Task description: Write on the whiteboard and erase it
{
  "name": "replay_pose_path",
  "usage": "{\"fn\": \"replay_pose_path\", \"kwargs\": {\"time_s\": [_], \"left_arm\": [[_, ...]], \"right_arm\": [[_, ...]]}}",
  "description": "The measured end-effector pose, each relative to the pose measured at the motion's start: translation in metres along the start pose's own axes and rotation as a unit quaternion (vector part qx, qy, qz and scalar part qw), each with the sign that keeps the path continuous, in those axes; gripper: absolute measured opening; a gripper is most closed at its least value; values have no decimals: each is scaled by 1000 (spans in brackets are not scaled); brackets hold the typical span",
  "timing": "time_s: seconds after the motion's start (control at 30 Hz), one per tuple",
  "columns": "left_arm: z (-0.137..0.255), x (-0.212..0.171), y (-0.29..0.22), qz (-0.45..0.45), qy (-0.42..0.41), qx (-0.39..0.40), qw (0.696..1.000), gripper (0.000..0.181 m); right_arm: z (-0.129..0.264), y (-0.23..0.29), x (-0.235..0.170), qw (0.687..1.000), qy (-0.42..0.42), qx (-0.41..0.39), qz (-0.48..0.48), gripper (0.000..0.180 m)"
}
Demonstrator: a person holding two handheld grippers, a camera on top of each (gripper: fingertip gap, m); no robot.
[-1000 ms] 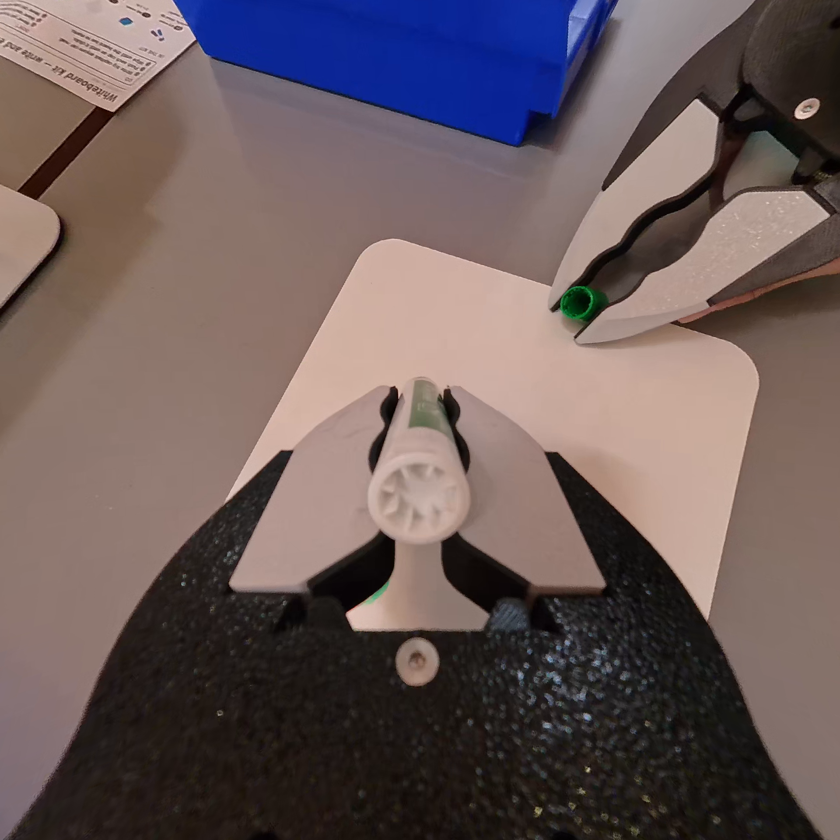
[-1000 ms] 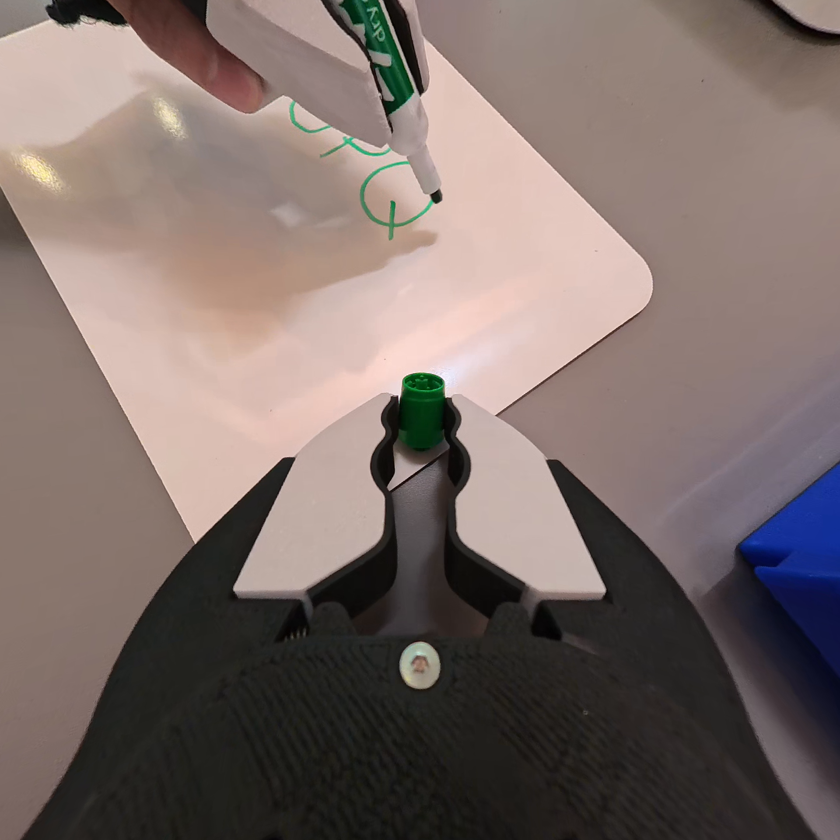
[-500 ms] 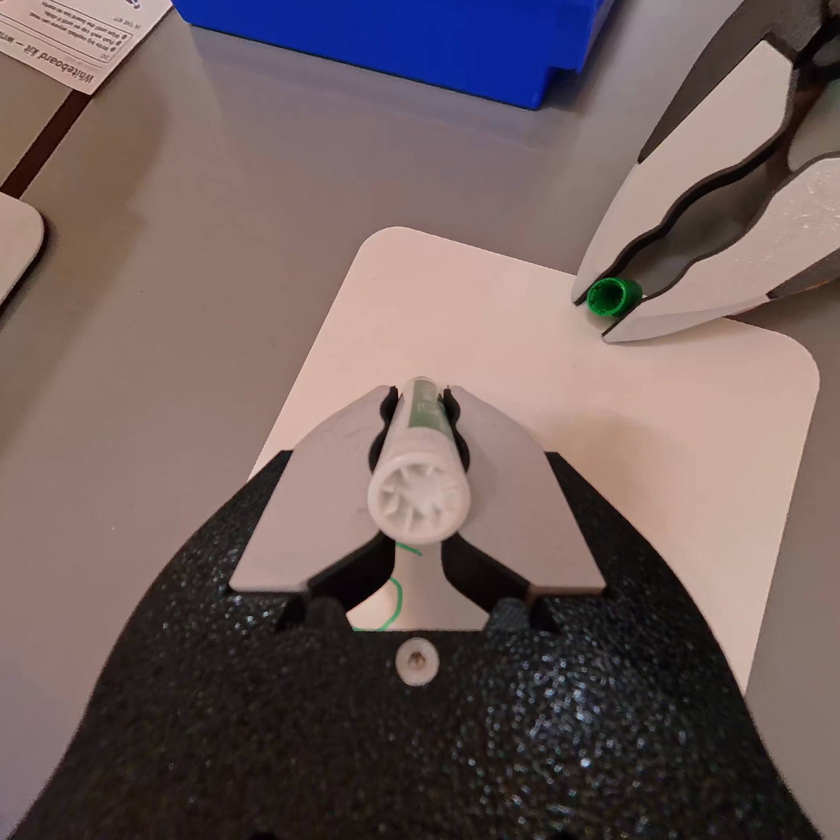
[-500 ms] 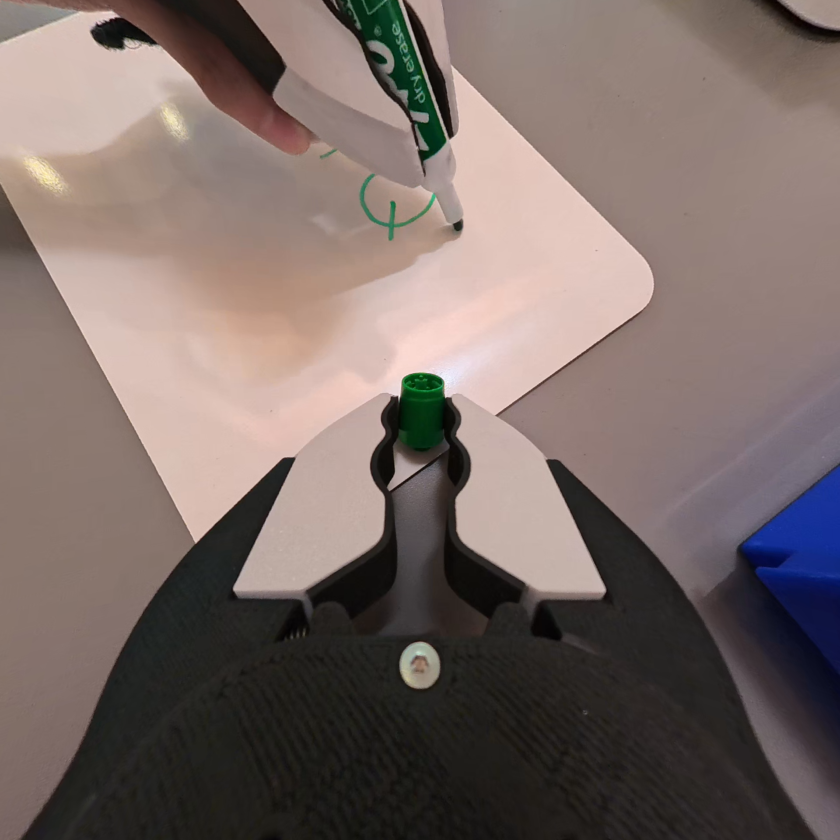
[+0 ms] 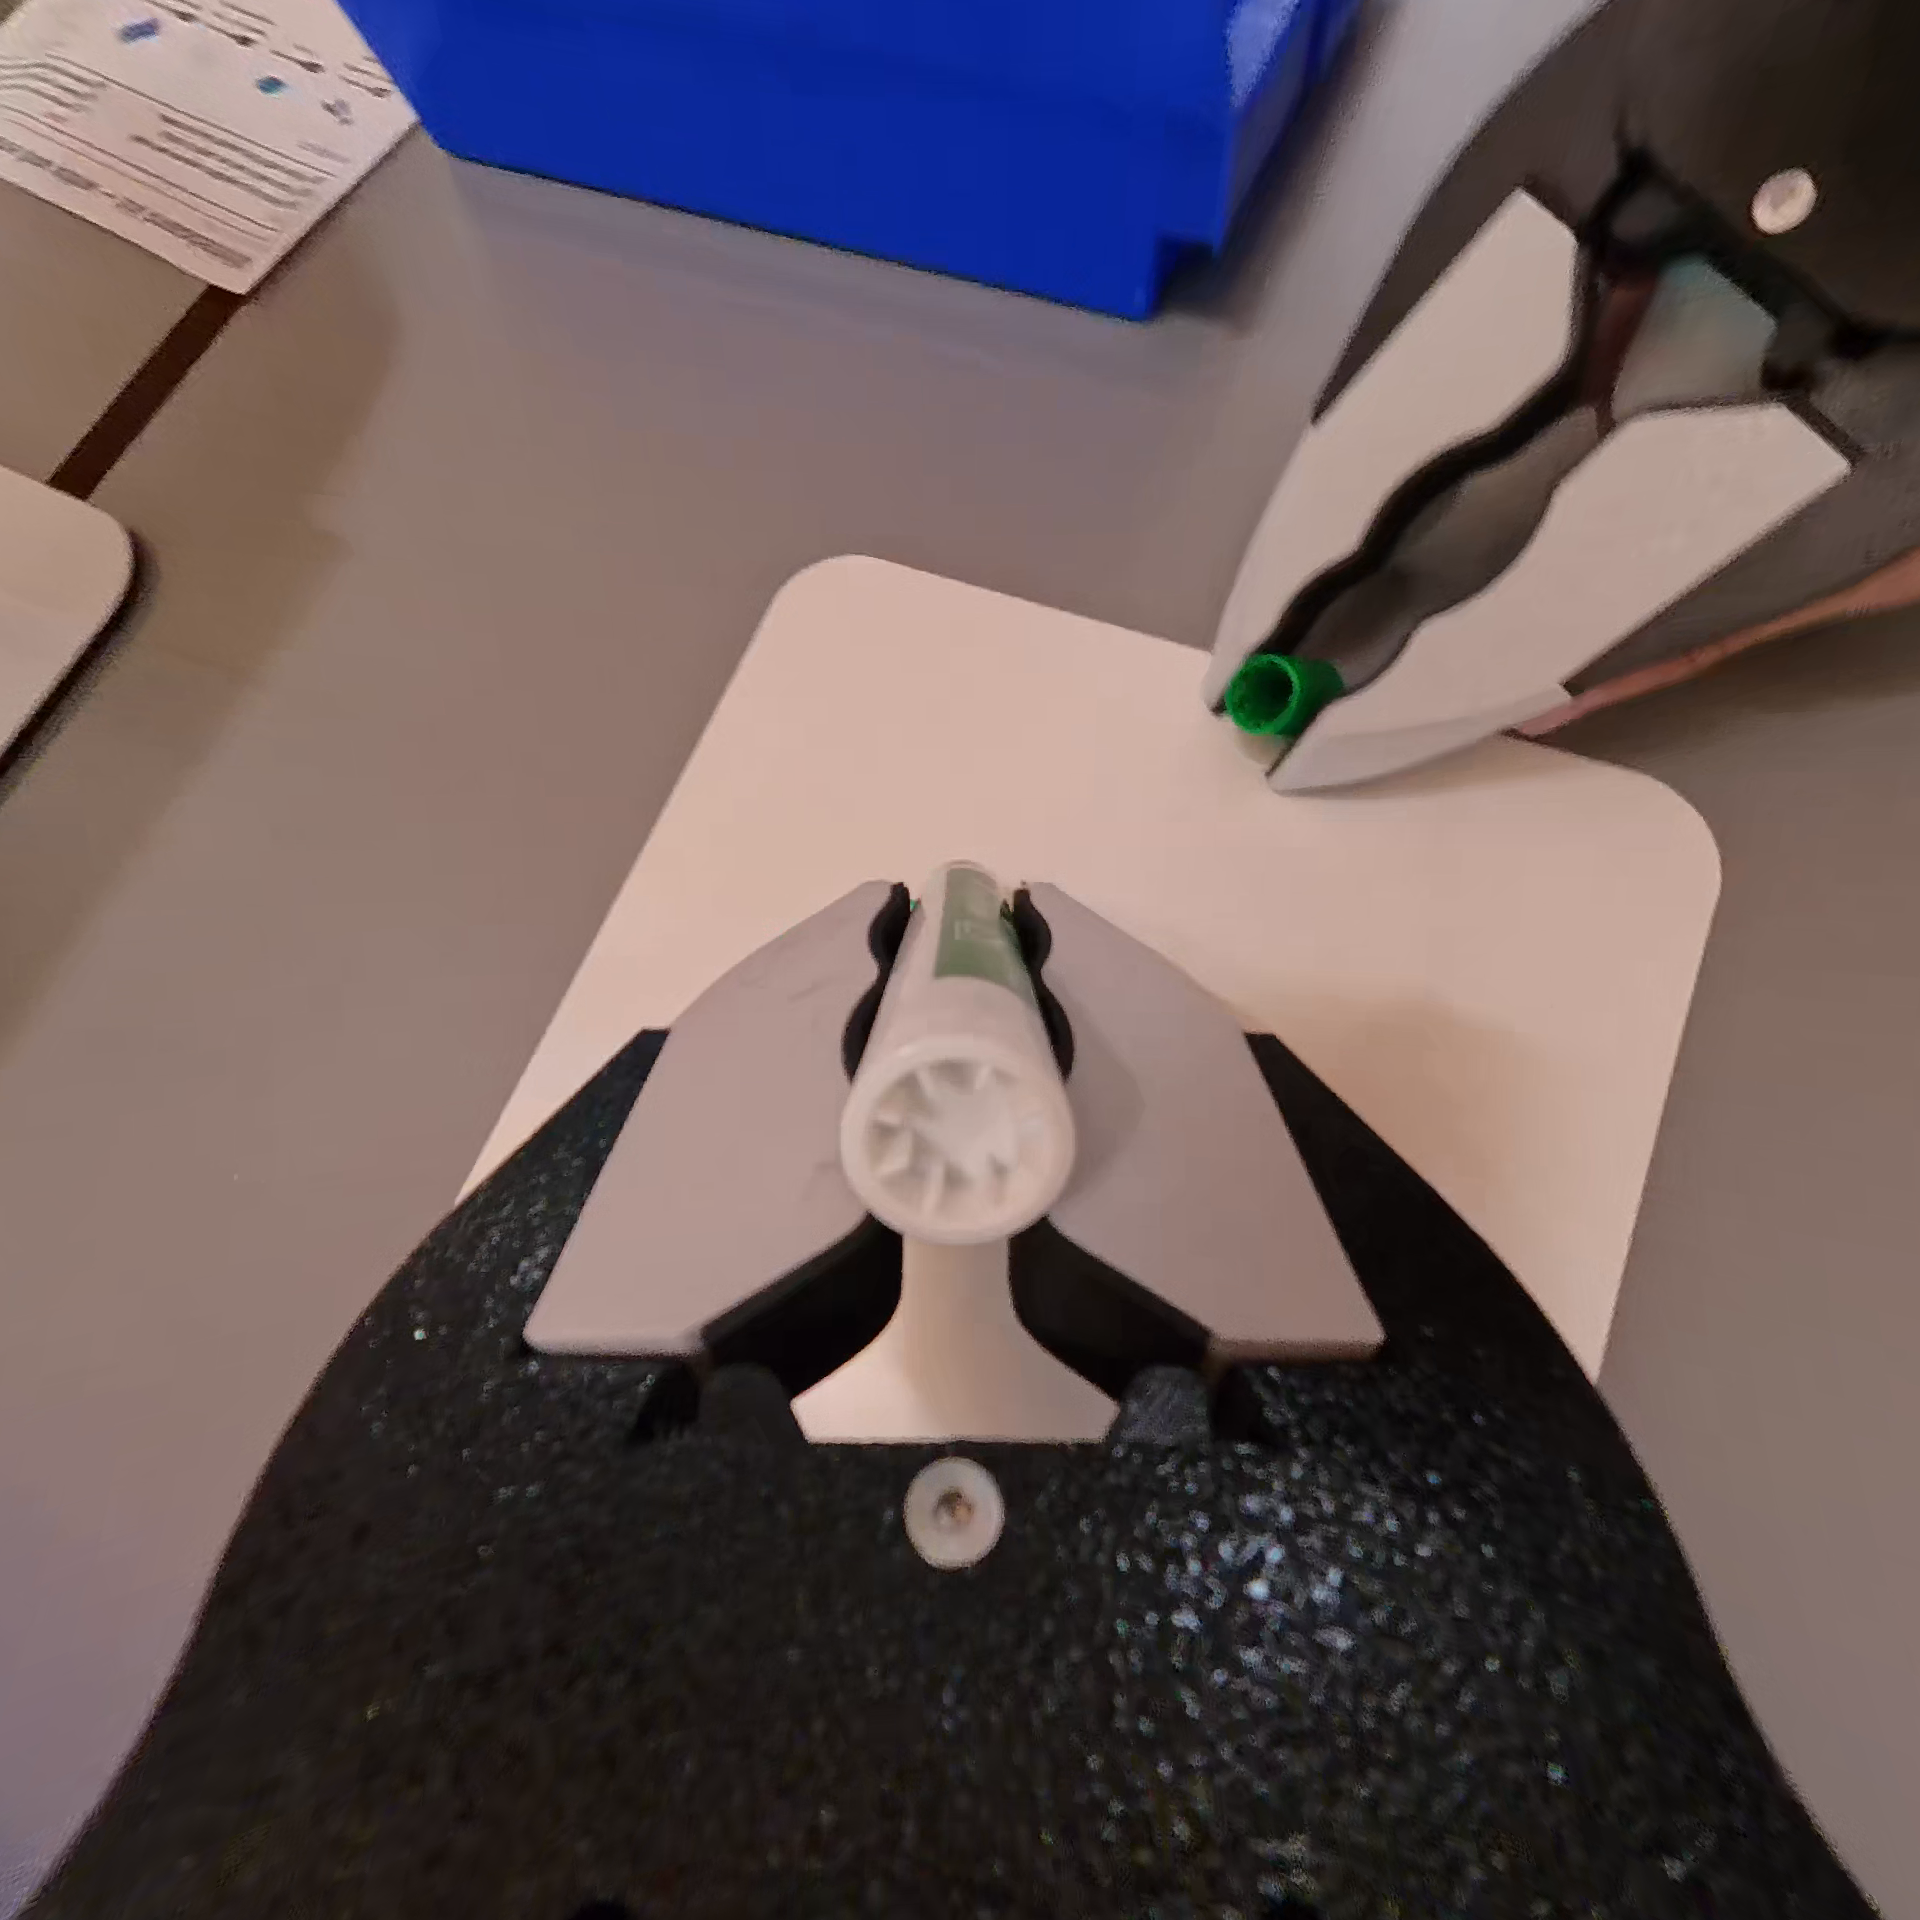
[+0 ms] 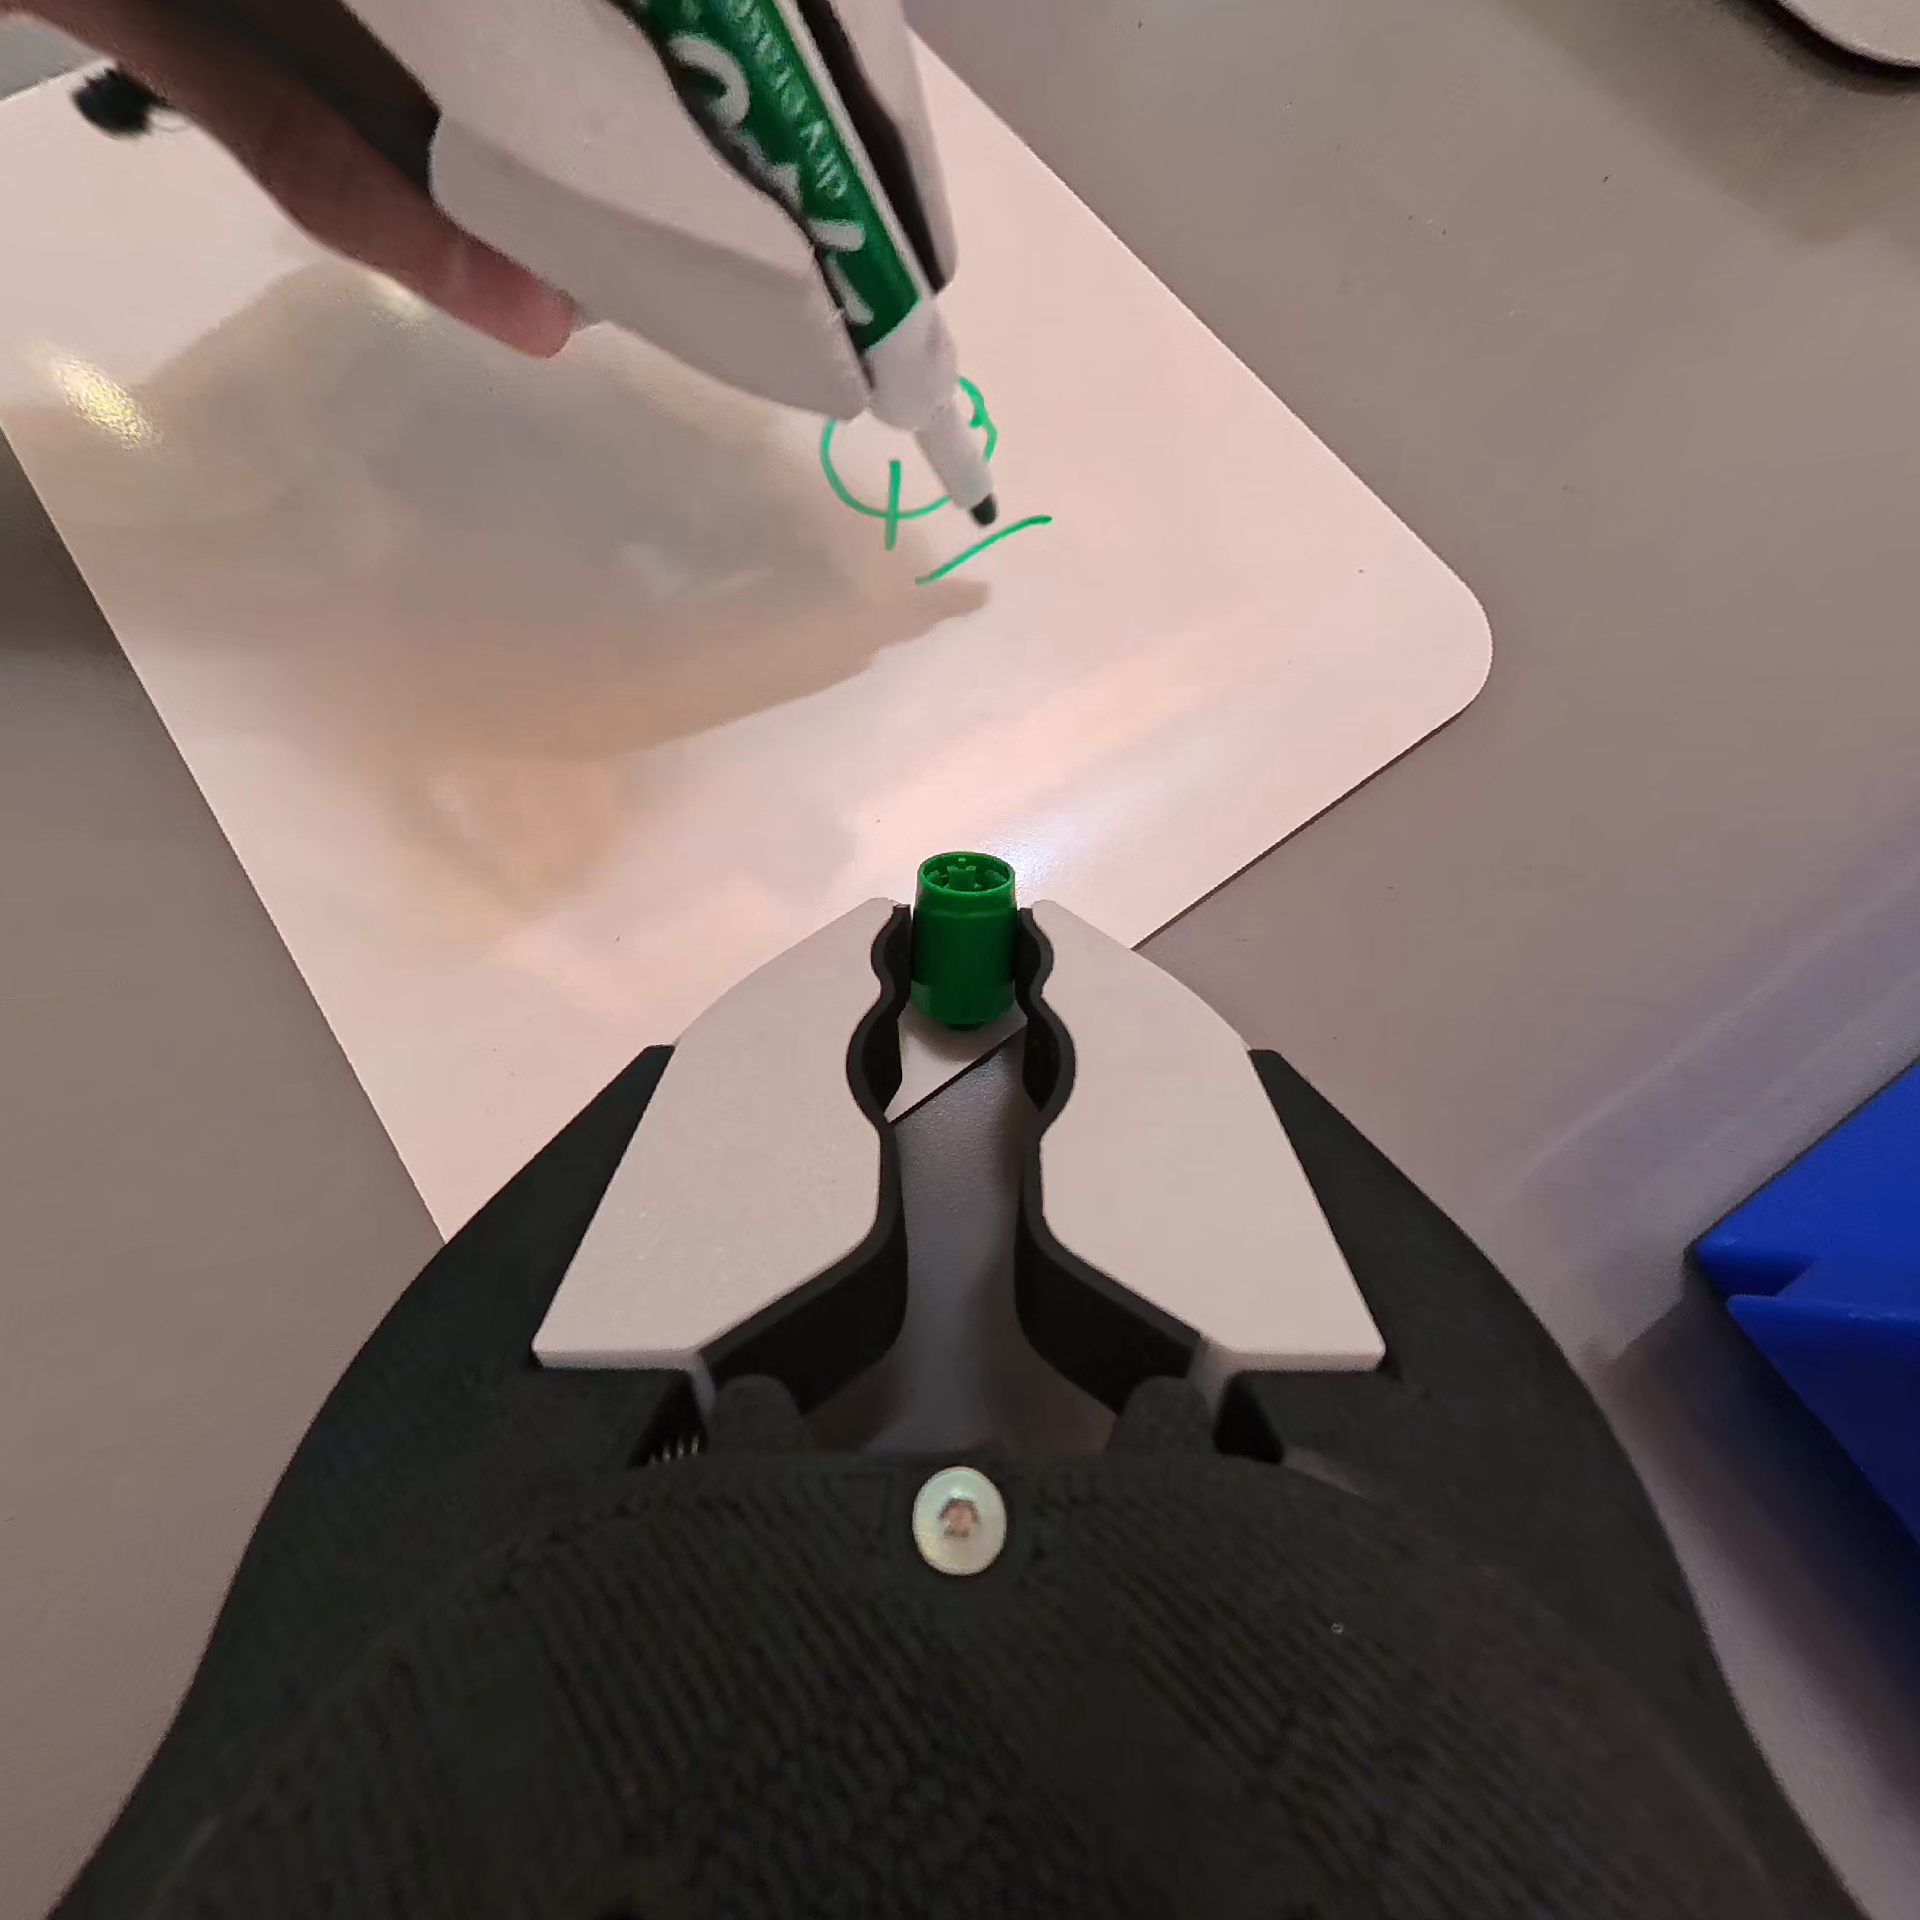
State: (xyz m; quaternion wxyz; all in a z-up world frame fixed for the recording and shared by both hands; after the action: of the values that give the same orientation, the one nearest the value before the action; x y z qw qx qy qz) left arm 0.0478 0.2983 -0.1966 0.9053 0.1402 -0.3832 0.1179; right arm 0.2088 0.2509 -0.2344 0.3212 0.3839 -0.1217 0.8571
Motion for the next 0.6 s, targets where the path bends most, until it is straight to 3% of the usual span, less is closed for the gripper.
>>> {"fn": "replay_pose_path", "kwargs": {"time_s": [0.6], "left_arm": [[-22,-1,16,4,11,16,1000,19]], "right_arm": [[0,0,0,1000,0,0,0,19]]}}
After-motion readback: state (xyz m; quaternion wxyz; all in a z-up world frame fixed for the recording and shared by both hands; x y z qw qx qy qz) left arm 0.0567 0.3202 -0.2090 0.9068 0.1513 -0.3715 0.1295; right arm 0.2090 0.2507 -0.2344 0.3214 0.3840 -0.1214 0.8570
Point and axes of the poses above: each gripper's, where its closed fingertips meet, z back along the fingers, x out of its top, y = z × x across the jaws, the point moved 8 cm from there along z, back along the fingers, and after that the axes turned 4 degrees about -z, right-handed, at the moved point
